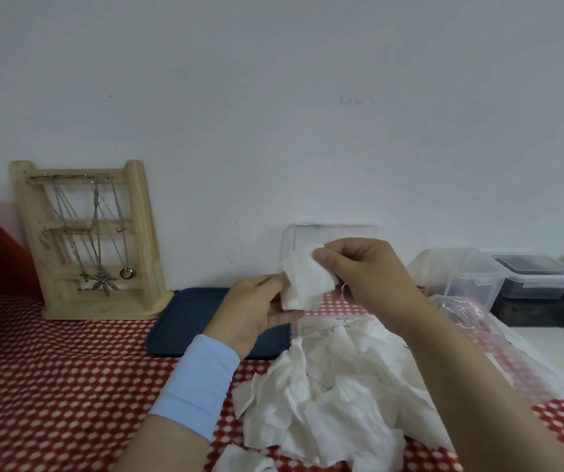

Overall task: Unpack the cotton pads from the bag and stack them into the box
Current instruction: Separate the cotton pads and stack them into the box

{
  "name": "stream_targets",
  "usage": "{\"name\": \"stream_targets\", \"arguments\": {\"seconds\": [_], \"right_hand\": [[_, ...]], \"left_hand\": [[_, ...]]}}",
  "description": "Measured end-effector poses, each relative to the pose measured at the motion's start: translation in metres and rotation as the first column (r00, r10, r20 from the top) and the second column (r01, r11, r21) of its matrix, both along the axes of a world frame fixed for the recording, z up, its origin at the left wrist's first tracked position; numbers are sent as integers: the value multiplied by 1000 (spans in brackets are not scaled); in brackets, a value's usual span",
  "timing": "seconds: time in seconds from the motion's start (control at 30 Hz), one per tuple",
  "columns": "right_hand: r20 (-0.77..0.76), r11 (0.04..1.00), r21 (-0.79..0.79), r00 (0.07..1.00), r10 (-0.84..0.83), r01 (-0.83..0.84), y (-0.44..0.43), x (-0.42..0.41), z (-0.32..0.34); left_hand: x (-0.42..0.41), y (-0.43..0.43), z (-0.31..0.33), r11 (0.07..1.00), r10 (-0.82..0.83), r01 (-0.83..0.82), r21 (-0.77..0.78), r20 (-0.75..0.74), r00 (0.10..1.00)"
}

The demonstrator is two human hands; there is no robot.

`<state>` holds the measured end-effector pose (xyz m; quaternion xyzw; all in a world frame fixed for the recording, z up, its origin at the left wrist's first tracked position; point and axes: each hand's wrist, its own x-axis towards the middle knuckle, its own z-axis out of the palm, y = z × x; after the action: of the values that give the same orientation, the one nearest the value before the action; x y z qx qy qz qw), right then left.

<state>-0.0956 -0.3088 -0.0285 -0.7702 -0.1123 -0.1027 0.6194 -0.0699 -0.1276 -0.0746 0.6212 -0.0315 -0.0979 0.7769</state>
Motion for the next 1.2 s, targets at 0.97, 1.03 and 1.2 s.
{"name": "stream_targets", "arguments": {"seconds": [0.97, 1.03, 1.2], "right_hand": [[-260, 929, -307, 958, 124, -204, -10, 5, -7], [-325, 921, -312, 937, 125, -231, -11, 6, -7], [-281, 930, -366, 956, -80, -30, -18, 39, 1]], "left_hand": [[-5, 4, 8, 944, -81, 34, 329, 131, 988], [-6, 4, 9, 925, -104, 41, 377, 149, 983], [21, 11, 22, 839, -11, -100, 535, 201, 980]]}}
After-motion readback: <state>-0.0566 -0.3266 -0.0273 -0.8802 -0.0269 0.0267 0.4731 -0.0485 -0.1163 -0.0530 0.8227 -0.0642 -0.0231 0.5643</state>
